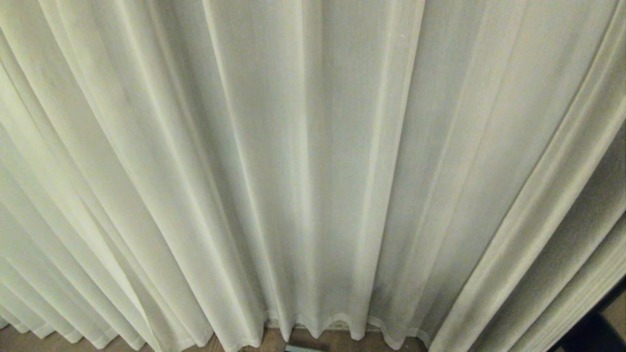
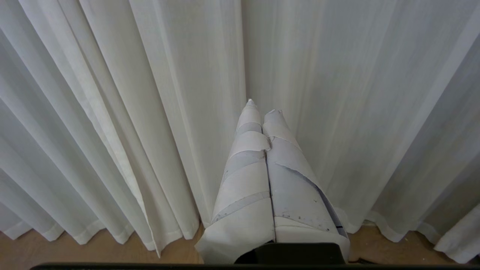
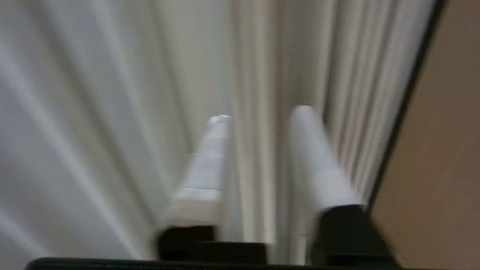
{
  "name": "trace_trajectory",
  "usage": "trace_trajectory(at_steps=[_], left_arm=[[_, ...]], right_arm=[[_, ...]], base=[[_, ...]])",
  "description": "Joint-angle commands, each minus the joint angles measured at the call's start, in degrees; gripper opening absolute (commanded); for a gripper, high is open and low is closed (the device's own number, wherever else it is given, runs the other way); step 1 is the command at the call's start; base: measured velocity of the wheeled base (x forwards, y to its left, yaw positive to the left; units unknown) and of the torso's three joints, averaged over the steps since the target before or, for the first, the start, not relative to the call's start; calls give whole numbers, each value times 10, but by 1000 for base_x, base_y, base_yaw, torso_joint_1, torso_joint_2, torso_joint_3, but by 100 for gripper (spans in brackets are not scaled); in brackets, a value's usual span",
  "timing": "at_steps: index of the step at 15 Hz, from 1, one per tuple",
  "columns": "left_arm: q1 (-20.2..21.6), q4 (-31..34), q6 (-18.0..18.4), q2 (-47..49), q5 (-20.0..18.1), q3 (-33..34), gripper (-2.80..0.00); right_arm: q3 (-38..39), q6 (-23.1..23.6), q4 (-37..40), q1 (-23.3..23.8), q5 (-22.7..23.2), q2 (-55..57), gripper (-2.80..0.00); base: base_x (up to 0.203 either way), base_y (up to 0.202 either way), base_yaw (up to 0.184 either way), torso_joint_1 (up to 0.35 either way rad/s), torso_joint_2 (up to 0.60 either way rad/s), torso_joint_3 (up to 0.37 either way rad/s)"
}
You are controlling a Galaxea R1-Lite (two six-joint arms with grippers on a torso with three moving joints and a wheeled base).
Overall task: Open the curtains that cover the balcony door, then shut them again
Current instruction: Close the outer curtains on both sides
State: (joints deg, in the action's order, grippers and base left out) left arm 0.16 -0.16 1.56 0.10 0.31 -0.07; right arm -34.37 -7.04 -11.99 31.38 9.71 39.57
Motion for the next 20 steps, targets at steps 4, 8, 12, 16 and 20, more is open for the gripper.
trace_trajectory(at_steps=[4,8,12,16,20], left_arm=[[0,0,0,-1,0,0,-280],[0,0,0,-1,1,0,-280],[0,0,0,-1,1,0,-280],[0,0,0,-1,1,0,-280],[0,0,0,-1,1,0,-280]], right_arm=[[-38,-5,-39,27,3,124,0],[-56,-10,-110,28,4,228,0],[-98,-14,-207,27,10,353,0],[-179,-34,-294,27,47,485,0],[-289,-68,-344,20,90,584,0]], base=[[0,0,0,0,0,0],[0,0,0,0,0,0],[0,0,0,0,0,0],[0,0,0,0,0,0],[0,0,0,0,0,0]])
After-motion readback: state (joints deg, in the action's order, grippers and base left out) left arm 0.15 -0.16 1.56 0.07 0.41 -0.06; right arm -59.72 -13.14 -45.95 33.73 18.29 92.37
